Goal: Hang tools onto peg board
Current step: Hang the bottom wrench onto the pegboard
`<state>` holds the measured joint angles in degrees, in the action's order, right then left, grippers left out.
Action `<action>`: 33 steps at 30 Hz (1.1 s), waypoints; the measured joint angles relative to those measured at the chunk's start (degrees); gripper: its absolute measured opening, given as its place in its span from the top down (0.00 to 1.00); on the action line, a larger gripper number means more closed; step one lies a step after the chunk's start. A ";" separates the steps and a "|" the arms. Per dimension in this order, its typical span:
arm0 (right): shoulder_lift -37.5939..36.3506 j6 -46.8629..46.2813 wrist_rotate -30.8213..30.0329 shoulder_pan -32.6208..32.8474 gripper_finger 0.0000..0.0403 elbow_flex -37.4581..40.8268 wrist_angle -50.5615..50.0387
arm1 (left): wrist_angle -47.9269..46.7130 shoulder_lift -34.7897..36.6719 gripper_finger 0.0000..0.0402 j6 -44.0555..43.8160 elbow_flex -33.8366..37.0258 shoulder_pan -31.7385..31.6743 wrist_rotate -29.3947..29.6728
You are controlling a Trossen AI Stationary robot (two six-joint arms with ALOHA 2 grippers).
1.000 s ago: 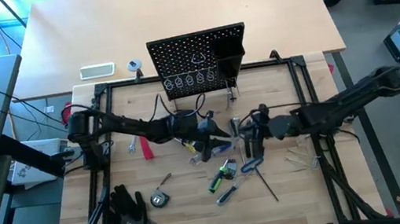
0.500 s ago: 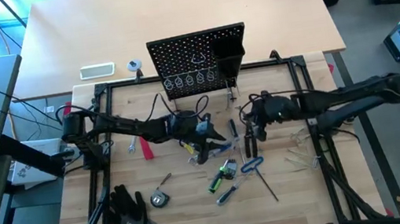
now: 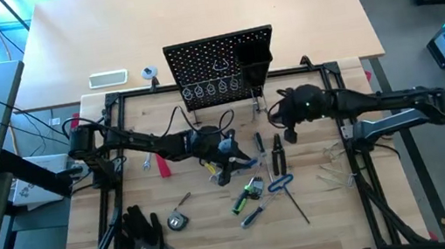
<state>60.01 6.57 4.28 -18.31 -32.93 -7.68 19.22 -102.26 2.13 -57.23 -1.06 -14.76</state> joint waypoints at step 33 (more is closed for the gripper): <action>0.46 0.99 16.91 -14.69 0.99 20.92 25.79 | 2.68 0.02 0.71 0.08 -0.04 -0.09 3.13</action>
<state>60.47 7.56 21.18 -32.99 -12.01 18.11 21.90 -102.24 2.21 -57.28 -1.15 -11.64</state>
